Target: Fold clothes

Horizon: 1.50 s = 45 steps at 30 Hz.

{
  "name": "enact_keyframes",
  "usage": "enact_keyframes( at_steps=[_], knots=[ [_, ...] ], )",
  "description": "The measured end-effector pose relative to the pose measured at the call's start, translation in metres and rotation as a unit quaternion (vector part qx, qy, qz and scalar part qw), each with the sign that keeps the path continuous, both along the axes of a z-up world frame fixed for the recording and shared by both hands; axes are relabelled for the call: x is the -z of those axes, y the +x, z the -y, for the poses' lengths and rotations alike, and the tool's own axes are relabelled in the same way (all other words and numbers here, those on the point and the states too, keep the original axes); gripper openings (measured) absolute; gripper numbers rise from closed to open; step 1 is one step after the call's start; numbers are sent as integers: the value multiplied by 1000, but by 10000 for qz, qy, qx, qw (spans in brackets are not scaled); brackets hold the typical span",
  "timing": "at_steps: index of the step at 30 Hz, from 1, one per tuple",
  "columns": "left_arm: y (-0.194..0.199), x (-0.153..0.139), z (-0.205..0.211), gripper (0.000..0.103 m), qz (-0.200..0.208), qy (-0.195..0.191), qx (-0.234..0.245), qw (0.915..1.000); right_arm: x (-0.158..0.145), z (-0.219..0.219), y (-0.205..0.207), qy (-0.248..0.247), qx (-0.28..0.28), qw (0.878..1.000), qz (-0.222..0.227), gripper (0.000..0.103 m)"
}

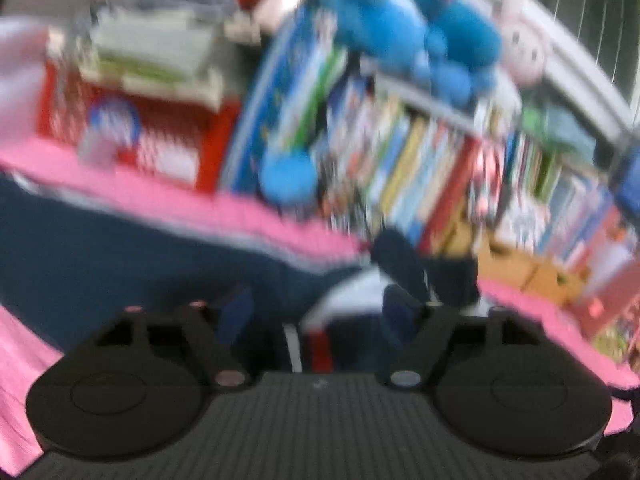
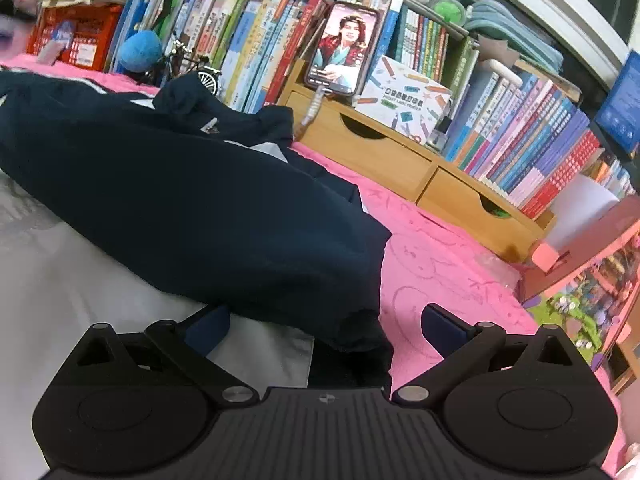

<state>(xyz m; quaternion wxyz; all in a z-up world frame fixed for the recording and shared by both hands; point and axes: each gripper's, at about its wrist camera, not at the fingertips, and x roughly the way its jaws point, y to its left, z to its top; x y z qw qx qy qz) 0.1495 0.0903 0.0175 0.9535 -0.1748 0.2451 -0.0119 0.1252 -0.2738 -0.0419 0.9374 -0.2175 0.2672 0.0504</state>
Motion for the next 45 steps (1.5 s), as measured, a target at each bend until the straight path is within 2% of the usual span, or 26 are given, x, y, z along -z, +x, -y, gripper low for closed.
enact_keyframes(
  at_steps=[3,5,6,7,8,11,13,15,18,20,21,22,23,24,25,27,28,30,32,34,35,36,38,39,43,45],
  knots=[
    [17,22,11,92,-494,142,-8,9987,-1,4,-1,127,45,9999,-37,103],
    [21,34,18,97,-596,230,-46,9979,-1,4,-1,135,66,9999,-30,103],
    [22,40,21,89,-641,273,-65,9975,-1,2,-2,101,69,9999,-6,103],
    [23,39,26,75,-682,349,-54,9970,0,1,-3,62,71,10000,21,103],
    [22,36,30,48,-674,320,-11,9972,0,-1,-5,6,69,10000,71,103],
    [16,19,30,35,-427,-375,342,9978,-8,-10,-26,11,-182,9988,451,103],
    [13,5,34,35,-242,-741,698,9945,-22,-24,-45,260,-779,9943,676,103],
    [7,-12,41,34,-51,-1058,1023,9891,-38,-44,-62,516,-1534,9830,862,103],
    [-2,-38,54,34,264,-1649,1612,9727,-47,-86,-60,467,-2062,9722,1010,103],
    [-6,-55,67,34,488,-1845,2040,9602,-53,-114,-57,416,-2386,9640,1102,103],
    [-11,-64,75,33,643,-1838,2245,9548,-53,-125,-50,396,-2314,9647,1195,97],
    [-17,-73,82,32,802,-1820,2448,9490,-54,-127,-42,442,-2100,9684,1270,85],
    [-22,-79,85,32,957,-1729,2549,9465,-56,-127,-34,500,-1867,9720,1340,41],
    [-28,-85,87,33,1111,-1631,2639,9441,-60,-119,-23,613,-1494,9785,1283,10],
    [-34,-90,90,33,1265,-1532,2727,9414,-66,-99,-13,804,-1184,9820,1229,9],
    [-42,-92,88,40,1445,-1245,2691,9440,-77,-49,3,1073,-522,9856,1196,10],
    [-46,-92,87,40,1531,-1099,2667,9452,-82,-19,8,1026,-107,9863,1290,10],
    [-46,-84,85,44,1462,-734,2510,9540,-92,53,13,826,907,9803,1548,10],
    [-44,-74,86,46,1260,-442,2374,9622,-99,130,13,667,2043,9602,1782,10],
    [-40,-63,90,46,1008,-191,2285,9681,-104,218,13,715,3351,9196,1923,14],
    [-36,-57,93,47,890,-67,2270,9698,-106,257,10,843,3888,8972,1917,28],
    [-35,-51,97,49,787,42,2255,9711,-107,291,4,1097,4232,8813,1795,56],
    [-30,-39,107,52,572,178,2294,9715,-105,320,-15,1526,4387,8681,1751,85],
    [-28,-32,111,54,447,233,2319,9714,-103,332,-24,1734,4439,8617,1740,91],
    [-18,-9,136,55,-5,535,2484,9672,-90,311,-36,1579,3686,9055,1388,95],
    [-14,-1,150,55,-147,698,2645,9618,-83,282,-37,1816,3029,9296,1049,95]
  ],
)
